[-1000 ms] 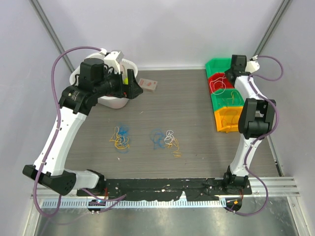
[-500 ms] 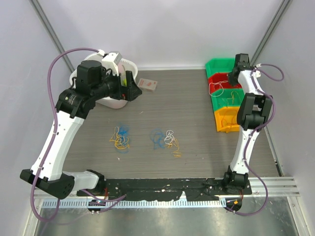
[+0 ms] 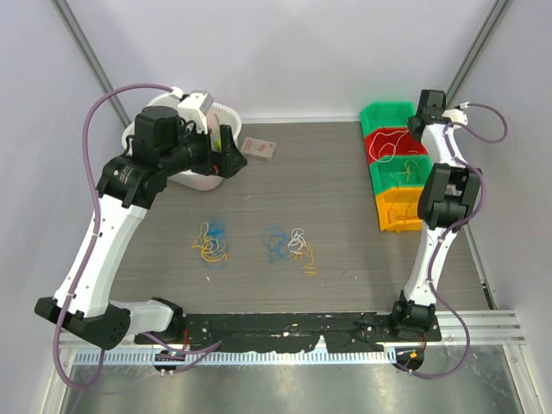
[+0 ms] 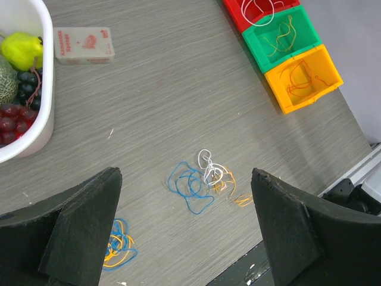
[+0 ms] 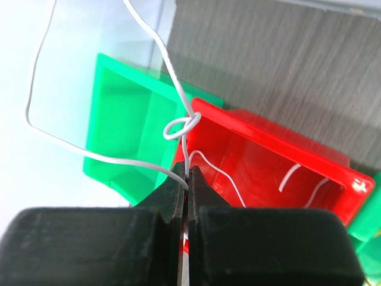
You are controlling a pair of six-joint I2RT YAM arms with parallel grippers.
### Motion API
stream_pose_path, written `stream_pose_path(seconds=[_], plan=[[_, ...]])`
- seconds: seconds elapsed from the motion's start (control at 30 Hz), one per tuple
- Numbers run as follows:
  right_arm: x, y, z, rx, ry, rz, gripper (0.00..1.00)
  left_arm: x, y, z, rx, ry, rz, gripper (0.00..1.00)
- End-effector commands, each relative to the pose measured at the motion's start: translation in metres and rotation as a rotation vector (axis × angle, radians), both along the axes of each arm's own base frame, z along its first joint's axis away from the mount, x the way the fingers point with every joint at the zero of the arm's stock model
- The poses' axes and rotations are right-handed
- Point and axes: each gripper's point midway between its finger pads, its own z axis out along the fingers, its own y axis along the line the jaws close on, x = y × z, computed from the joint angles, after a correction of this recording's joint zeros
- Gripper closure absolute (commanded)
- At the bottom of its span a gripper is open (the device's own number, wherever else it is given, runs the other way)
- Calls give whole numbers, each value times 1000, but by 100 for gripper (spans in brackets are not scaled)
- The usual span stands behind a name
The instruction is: Untangle the cables
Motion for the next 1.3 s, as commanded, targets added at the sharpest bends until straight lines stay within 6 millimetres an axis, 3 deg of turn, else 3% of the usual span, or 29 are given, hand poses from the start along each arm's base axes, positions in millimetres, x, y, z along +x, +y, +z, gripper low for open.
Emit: stream_pose_path(seconds=[0.0,0.17,0.5,0.63,0.9,1.13,1.27], plan=[[15,-18,79,-159,-238,-25,99,-8,1,20,-15,-63,-12,6],[28,-24,88,-180,-314,-45,99,-12,-3,28,-22,-76,-36,6],[48,-34,116,-191,-404,-68,99,-14,-4,26,-1,-85,-50,4],[53,-35,109,-195,-370,-56,99,-12,0,25,25,-92,-35,3],[25,-22,99,-210,-306,13,100,-11,-2,27,18,-98,-43,3],[-25,9,61,-133,-138,89,99,-10,-9,23,-8,-72,-58,3],[-38,18,56,-94,-99,114,99,-9,-11,21,-14,-68,-58,3]])
